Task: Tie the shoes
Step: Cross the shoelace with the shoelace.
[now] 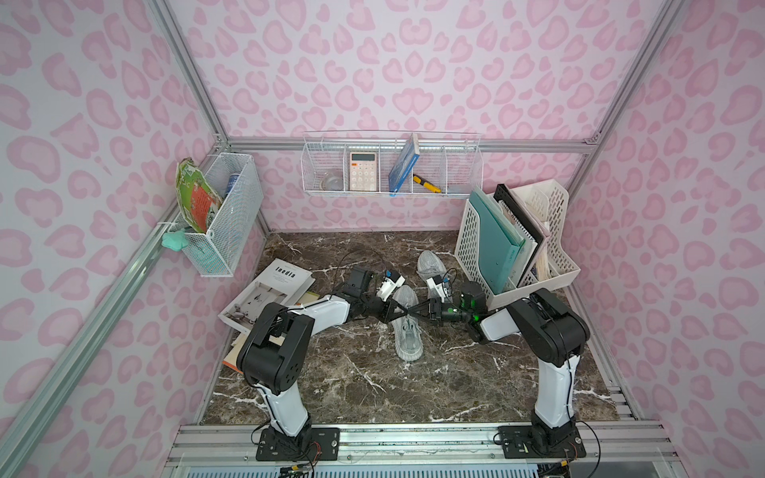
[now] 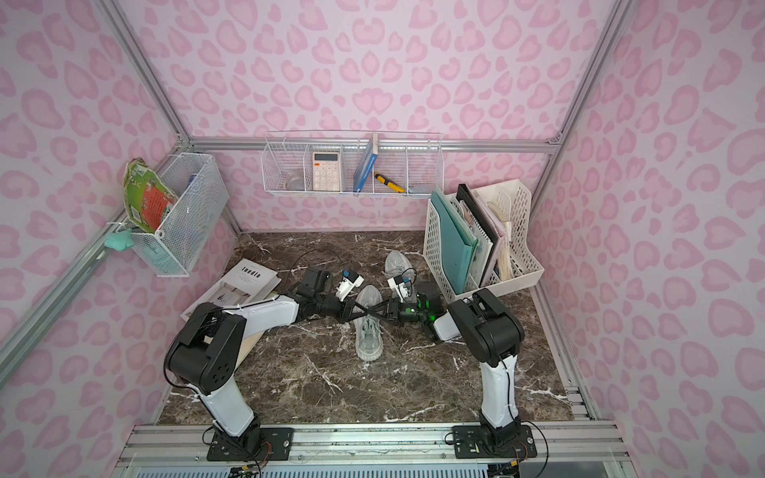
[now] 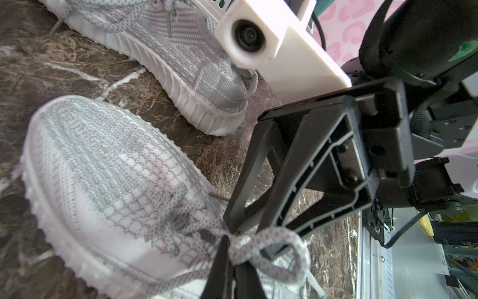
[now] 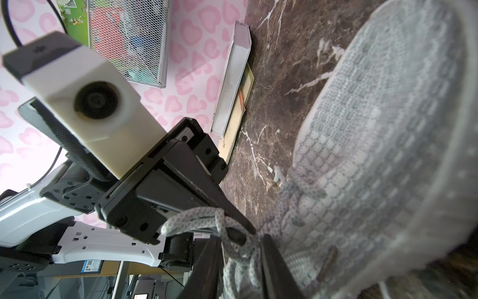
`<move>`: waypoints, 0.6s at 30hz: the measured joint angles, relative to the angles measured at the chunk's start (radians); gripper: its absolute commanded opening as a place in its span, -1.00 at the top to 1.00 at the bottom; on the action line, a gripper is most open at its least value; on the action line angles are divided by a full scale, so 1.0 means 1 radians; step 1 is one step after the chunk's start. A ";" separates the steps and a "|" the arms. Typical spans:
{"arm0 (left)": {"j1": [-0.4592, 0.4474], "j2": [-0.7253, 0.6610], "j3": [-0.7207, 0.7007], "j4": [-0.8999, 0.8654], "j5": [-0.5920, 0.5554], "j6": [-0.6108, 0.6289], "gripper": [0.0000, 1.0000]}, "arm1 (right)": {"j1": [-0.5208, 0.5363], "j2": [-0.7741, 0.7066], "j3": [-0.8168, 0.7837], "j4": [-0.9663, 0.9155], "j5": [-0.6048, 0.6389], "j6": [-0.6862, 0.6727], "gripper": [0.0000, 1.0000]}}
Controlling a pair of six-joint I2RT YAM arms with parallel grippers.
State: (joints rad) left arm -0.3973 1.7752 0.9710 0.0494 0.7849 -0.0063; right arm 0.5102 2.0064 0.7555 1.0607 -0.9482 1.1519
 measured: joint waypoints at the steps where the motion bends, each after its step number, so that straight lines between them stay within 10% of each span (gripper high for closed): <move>1: 0.000 0.000 -0.002 0.005 -0.001 -0.005 1.00 | 0.000 0.000 -0.004 0.007 0.004 0.007 0.41; 18: -0.003 -0.010 -0.012 0.024 -0.014 -0.016 1.00 | -0.015 0.019 -0.038 0.128 0.048 0.108 0.46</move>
State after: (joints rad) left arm -0.4004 1.7657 0.9588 0.0734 0.7712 -0.0227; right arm 0.4953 2.0258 0.7174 1.1889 -0.9001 1.2594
